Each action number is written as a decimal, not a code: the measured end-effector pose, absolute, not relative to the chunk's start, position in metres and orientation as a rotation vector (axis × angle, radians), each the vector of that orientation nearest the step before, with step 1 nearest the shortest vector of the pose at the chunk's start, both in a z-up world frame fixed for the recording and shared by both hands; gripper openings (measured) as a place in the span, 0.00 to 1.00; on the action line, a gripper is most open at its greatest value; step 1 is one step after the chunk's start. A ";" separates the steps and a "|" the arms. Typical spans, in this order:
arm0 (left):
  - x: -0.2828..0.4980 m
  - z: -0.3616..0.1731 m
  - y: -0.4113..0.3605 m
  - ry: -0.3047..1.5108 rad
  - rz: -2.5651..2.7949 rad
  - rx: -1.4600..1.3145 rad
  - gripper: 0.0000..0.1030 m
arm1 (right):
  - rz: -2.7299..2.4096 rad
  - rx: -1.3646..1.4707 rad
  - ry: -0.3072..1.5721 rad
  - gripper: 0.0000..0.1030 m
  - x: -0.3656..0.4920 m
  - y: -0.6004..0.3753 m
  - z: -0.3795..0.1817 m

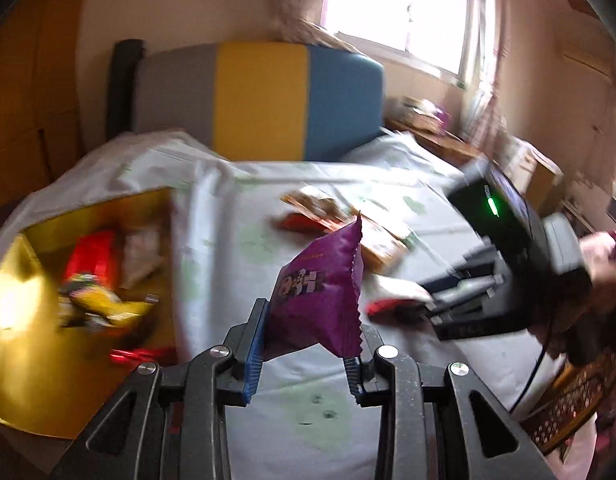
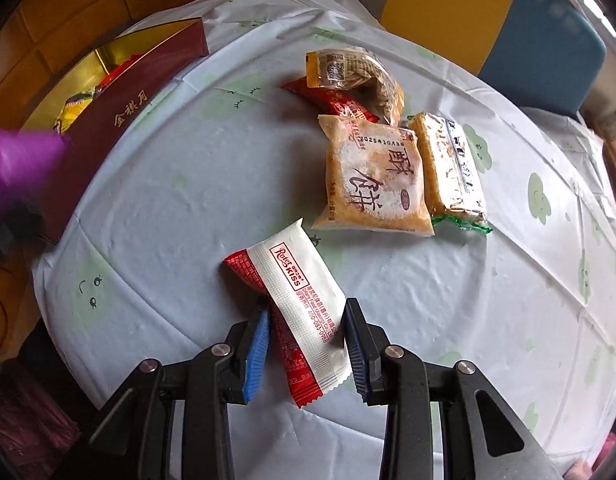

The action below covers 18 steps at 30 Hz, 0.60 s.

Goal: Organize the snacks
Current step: 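Carry the purple candy into the gold tin and open the left tool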

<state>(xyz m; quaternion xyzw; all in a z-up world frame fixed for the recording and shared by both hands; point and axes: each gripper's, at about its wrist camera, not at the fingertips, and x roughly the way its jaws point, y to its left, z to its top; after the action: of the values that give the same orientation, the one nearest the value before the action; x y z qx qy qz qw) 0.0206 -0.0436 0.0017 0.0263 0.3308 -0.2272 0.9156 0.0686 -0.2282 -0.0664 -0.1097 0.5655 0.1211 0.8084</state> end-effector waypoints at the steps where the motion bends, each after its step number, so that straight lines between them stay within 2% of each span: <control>1: 0.022 0.007 -0.036 0.680 -0.448 0.039 0.33 | 0.259 -0.238 1.208 0.35 0.069 -0.229 -0.065; 6: 0.037 0.020 0.022 0.690 -0.275 -0.042 0.33 | 0.258 -0.243 1.207 0.35 0.066 -0.227 -0.063; 11: 0.049 0.005 0.073 0.767 -0.149 -0.114 0.35 | 0.257 -0.241 1.207 0.35 0.062 -0.223 -0.063; 18: 0.052 -0.013 0.086 0.817 -0.126 -0.135 0.39 | 0.260 -0.232 1.210 0.36 0.068 -0.228 -0.065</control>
<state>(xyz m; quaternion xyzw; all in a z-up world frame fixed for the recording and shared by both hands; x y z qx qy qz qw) 0.0524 0.0864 -0.0125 -0.0655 0.3965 -0.0613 0.9136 0.0677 -0.2284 -0.0654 -0.1086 0.5657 0.1217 0.8083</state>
